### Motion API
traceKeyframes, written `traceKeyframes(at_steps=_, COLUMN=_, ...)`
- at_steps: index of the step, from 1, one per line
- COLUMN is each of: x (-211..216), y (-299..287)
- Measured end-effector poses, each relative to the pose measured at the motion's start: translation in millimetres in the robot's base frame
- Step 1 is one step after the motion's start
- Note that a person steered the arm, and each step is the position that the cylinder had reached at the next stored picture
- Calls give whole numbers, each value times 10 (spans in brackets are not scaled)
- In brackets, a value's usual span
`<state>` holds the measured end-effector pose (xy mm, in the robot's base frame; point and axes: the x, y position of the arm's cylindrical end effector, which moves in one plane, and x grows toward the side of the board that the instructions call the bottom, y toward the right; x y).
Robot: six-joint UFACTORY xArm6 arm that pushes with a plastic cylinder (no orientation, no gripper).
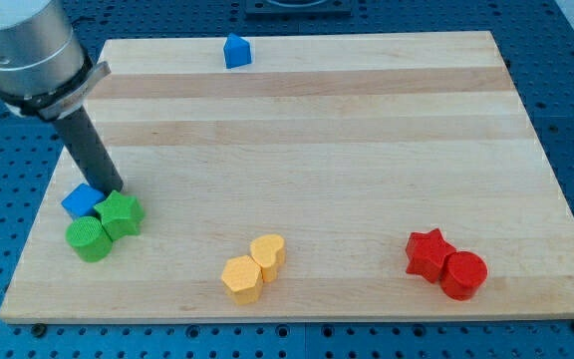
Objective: Push the blue triangle a bit down
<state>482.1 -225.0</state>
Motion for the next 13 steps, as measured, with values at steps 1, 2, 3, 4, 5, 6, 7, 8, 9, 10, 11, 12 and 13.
traceKeyframes(at_steps=1, x=103, y=78)
traceKeyframes(at_steps=2, x=-80, y=620)
traceKeyframes(at_steps=3, x=-287, y=1116)
traceKeyframes(at_steps=4, x=-427, y=1821)
traceKeyframes(at_steps=5, x=-633, y=2578)
traceKeyframes(at_steps=6, x=-992, y=2634)
traceKeyframes(at_steps=7, x=-1362, y=2421)
traceKeyframes(at_steps=8, x=-1753, y=2146)
traceKeyframes(at_steps=9, x=-2273, y=2084)
traceKeyframes(at_steps=10, x=-2808, y=2066)
traceKeyframes(at_steps=11, x=-2884, y=1690)
traceKeyframes(at_steps=12, x=-2863, y=1384)
traceKeyframes(at_steps=13, x=-2846, y=1150)
